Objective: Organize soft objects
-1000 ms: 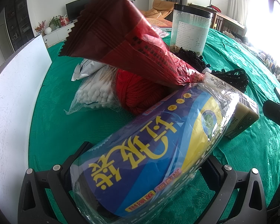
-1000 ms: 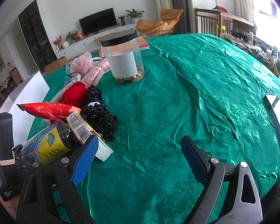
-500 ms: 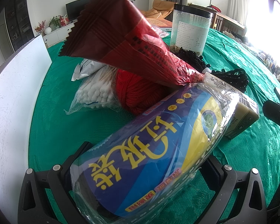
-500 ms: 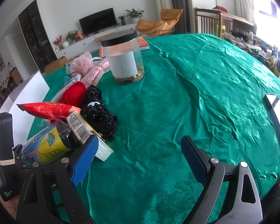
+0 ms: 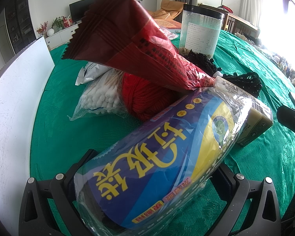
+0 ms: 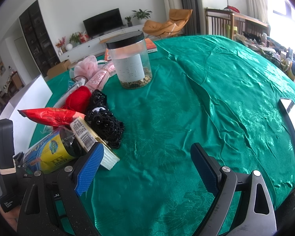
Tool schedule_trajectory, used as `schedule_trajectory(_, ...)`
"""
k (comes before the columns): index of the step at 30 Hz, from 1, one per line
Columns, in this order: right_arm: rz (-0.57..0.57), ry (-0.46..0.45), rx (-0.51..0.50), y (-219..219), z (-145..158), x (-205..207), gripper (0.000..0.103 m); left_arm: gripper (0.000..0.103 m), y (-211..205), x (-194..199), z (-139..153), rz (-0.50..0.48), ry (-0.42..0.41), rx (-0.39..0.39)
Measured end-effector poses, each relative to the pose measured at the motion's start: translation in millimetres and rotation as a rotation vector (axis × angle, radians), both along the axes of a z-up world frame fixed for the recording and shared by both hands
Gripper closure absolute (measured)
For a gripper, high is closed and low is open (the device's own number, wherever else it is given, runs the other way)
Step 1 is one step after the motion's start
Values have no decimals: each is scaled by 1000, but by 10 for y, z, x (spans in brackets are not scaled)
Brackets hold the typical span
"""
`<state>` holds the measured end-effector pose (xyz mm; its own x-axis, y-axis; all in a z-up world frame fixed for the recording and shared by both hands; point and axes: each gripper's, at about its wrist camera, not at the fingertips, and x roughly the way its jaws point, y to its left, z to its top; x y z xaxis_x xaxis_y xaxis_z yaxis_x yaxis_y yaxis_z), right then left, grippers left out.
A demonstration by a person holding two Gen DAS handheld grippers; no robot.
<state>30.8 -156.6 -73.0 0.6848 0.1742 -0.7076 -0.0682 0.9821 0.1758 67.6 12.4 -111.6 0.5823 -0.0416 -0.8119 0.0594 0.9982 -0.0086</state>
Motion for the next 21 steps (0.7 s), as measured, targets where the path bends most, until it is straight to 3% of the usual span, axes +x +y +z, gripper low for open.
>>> schedule_trajectory(21,-1,0,2,17,-3,-15,11,0,0,-3,0,0,0,0)
